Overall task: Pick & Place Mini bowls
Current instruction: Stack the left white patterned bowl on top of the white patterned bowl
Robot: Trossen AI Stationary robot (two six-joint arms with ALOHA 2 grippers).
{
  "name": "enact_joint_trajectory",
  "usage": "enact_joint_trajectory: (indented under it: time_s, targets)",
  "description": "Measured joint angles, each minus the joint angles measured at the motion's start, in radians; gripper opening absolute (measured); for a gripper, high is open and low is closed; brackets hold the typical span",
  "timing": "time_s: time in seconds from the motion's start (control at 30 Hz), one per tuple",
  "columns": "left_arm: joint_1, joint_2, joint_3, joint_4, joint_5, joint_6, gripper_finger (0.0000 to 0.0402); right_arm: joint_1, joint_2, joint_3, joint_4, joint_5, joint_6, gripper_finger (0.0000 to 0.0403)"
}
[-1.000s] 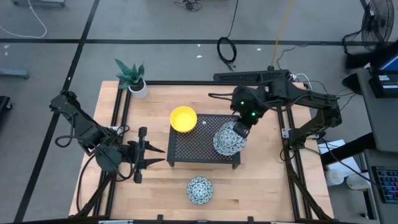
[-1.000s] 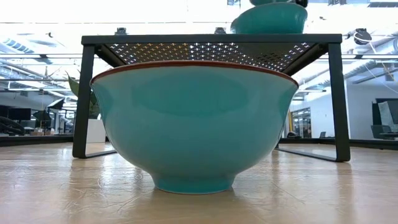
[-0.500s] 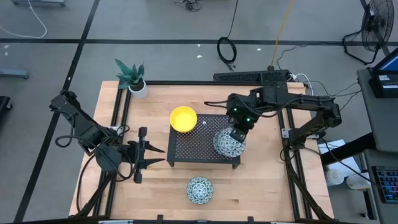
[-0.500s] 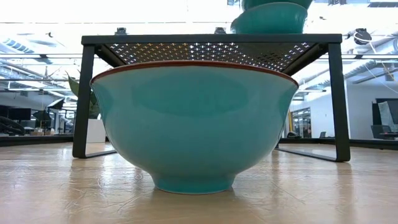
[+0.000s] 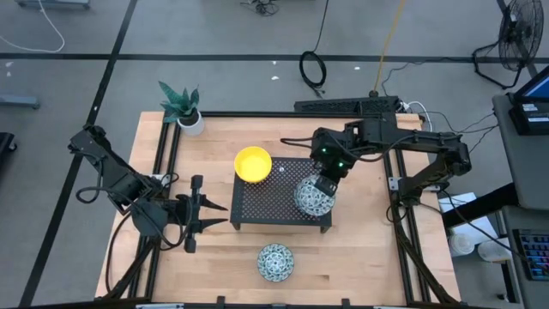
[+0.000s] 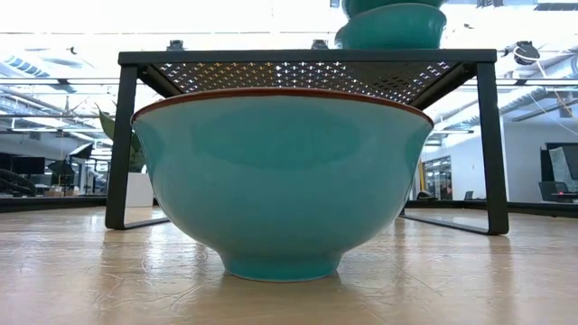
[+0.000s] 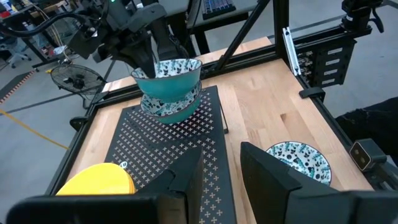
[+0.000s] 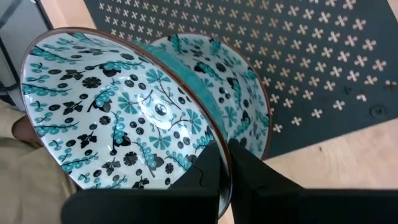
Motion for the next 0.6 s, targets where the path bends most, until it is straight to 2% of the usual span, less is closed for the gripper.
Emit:
enact_joint_trajectory:
  time_s: [0.3, 0.37, 0.5, 0.6]
  targets:
    - [0.000, 0.000, 0.000, 0.000, 0.000, 0.000, 0.0113, -0.020, 0.001, 0.018, 0.065, -0.001, -0.048, 0.0000]
    - [0.000, 0.000, 0.000, 0.000, 0.000, 0.000, 0.0113, -0.026, 0.001, 0.053, 0.082, 0.007, -0.084, 0.0000]
    - [0.000, 0.000, 0.000, 0.000, 0.000, 0.000, 0.0113, -0.024, 0.005, 0.155, 0.063, 0.097, -0.120, 0.0000]
    - [0.000, 0.000, 0.000, 0.000, 0.000, 0.000, 0.0113, -0.020, 0.034, 0.246, 0.029, 0.107, -0.118, 0.0000]
